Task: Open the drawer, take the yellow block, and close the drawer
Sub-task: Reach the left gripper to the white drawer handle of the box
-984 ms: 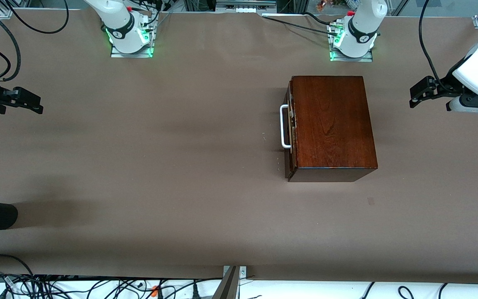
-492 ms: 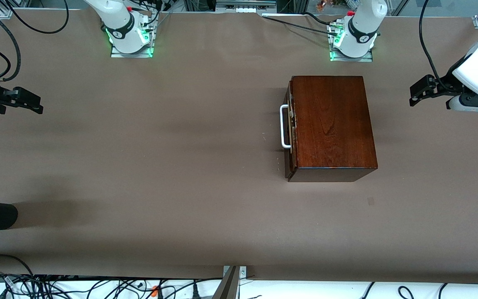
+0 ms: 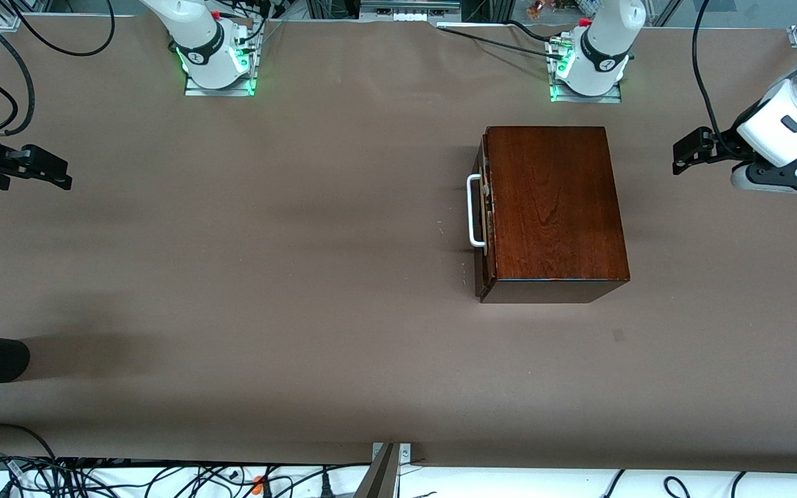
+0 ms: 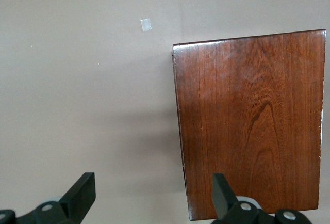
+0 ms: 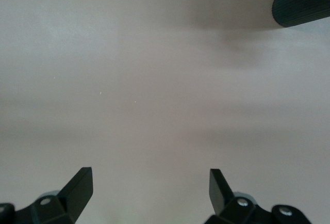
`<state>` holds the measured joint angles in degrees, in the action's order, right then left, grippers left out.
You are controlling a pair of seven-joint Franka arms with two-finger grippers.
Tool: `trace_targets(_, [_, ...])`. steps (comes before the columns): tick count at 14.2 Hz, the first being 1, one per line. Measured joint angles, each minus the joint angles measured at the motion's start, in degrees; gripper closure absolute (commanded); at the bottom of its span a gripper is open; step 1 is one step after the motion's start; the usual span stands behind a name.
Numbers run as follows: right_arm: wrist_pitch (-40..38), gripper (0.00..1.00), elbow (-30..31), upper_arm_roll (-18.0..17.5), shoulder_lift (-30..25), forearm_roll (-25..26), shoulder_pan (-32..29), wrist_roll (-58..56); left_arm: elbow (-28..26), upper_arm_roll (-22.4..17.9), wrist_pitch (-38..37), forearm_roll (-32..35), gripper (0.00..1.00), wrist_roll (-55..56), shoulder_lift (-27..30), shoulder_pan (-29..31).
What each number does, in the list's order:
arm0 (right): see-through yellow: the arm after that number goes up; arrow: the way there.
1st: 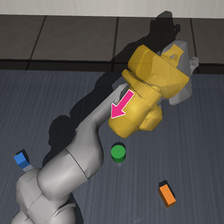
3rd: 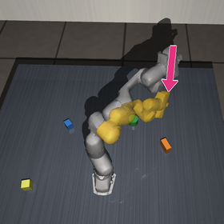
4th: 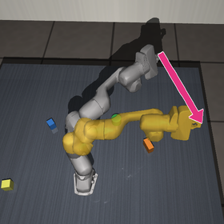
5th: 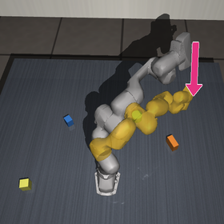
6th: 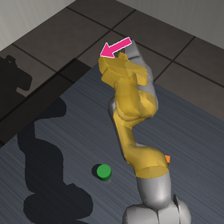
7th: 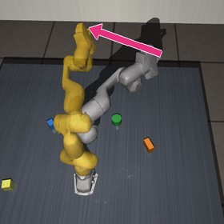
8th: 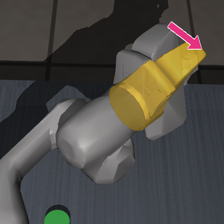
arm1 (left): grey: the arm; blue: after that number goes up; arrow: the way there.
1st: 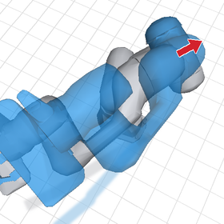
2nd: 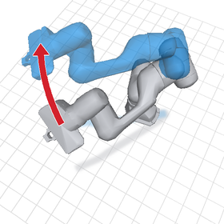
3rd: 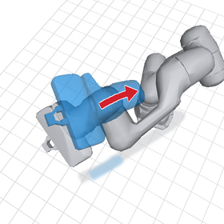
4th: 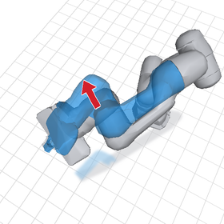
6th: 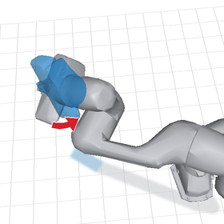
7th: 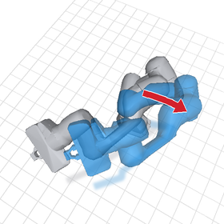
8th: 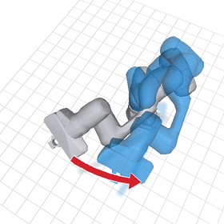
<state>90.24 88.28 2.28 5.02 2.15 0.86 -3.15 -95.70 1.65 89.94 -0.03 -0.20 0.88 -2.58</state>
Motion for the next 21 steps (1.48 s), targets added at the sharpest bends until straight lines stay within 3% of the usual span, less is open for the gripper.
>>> trace_targets(9, [0.0, 0.0, 0.0, 0.0, 0.0, 0.0, 0.0, 0.0, 0.8, 0.3, 0.1, -0.1, 0.0, 0.0, -3.6, -1.6])
trace_targets(14, [0.0, 0.0, 0.0, 0.0, 0.0, 0.0, 0.0, 0.0, 5.1, 1.3, 0.5, -0.1, 0.0, 2.4, -7.9, -9.9])
trace_targets(21, [0.0, 0.0, 0.0, 0.0, 0.0, 0.0, 0.0, 0.0, 8.2, 1.6, 9.3, -0.1, 0.0, 18.9, -17.1, -25.3])
